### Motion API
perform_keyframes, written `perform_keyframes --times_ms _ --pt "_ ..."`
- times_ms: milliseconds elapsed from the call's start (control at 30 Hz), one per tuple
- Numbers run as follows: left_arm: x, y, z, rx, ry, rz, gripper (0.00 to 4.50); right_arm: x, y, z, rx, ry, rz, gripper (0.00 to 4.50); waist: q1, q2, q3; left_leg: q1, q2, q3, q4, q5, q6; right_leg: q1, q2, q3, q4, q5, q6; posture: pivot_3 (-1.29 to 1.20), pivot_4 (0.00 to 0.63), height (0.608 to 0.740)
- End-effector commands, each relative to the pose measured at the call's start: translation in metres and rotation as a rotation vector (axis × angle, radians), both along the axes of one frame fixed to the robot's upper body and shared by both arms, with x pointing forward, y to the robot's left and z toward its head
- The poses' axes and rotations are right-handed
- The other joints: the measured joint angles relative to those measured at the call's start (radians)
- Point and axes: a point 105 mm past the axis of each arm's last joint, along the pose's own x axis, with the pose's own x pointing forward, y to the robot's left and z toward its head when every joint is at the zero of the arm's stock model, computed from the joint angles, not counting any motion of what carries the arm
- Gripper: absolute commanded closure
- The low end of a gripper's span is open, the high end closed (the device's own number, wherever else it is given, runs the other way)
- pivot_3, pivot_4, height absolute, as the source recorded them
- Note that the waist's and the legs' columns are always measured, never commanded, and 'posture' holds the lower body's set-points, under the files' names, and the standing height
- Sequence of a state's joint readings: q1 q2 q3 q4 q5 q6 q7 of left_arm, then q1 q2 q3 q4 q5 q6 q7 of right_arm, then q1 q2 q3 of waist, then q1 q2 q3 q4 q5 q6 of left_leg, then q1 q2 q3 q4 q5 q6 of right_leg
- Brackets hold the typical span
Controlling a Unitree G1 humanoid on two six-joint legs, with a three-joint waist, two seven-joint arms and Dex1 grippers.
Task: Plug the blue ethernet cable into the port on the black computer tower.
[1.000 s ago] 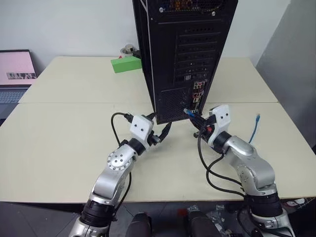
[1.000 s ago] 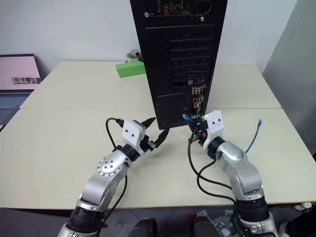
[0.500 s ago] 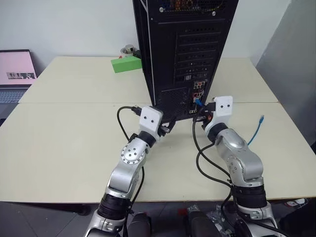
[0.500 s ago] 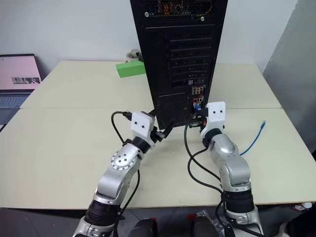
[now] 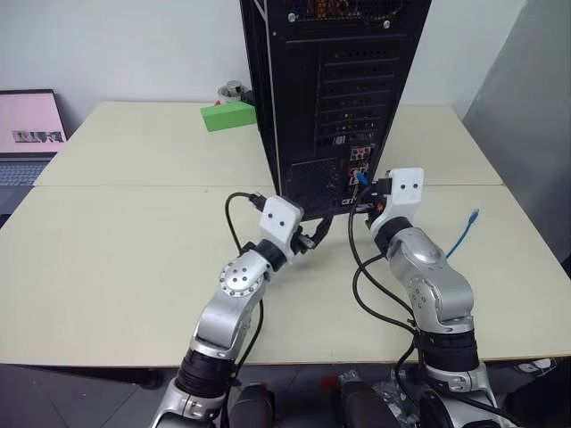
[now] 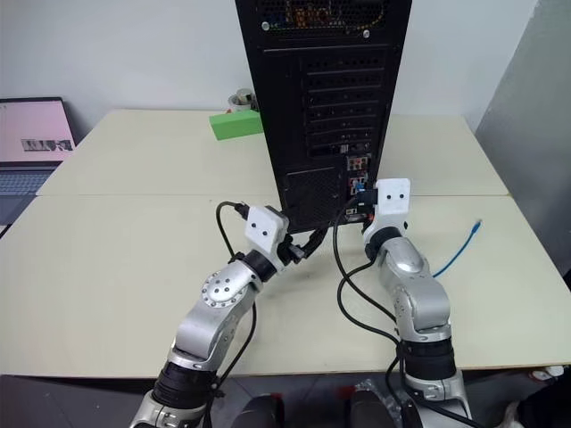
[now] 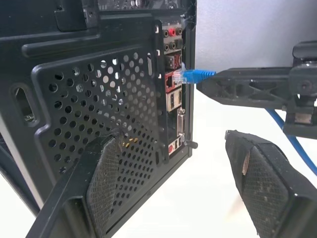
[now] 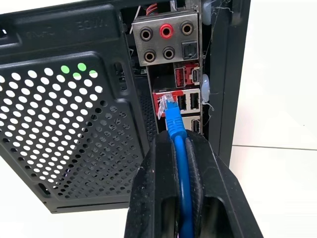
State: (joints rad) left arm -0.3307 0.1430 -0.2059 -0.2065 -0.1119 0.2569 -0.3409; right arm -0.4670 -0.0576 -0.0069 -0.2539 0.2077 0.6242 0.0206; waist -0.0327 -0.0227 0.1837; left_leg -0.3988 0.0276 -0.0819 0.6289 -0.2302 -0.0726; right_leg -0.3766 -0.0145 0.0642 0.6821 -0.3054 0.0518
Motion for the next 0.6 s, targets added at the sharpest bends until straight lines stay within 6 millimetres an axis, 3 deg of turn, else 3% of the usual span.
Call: perform_keyframes --times_ms 33,600 --pt "-0.0025 -0.0002 0.0184 -0.018 -0.064 -0.014 1.00 0.0013 0.0011 0.0166 0.008 -0.060 0.003 4.50 0.000 0.000 0.000 0.000 0.000 0.000 0.000 0.000 0.000 0.000 0.000 0.000 0.000 0.000 0.000 0.00 0.150 0.740" --pt "-0.0012 0.0015 0.0179 -0.014 -0.064 -0.001 1.00 0.0056 0.0006 0.0116 0.017 -0.034 0.001 4.50 -0.001 0.000 0.000 0.000 0.000 0.000 0.000 0.000 0.000 0.000 0.000 0.000 0.000 0.000 0.000 0.00 0.150 0.740"
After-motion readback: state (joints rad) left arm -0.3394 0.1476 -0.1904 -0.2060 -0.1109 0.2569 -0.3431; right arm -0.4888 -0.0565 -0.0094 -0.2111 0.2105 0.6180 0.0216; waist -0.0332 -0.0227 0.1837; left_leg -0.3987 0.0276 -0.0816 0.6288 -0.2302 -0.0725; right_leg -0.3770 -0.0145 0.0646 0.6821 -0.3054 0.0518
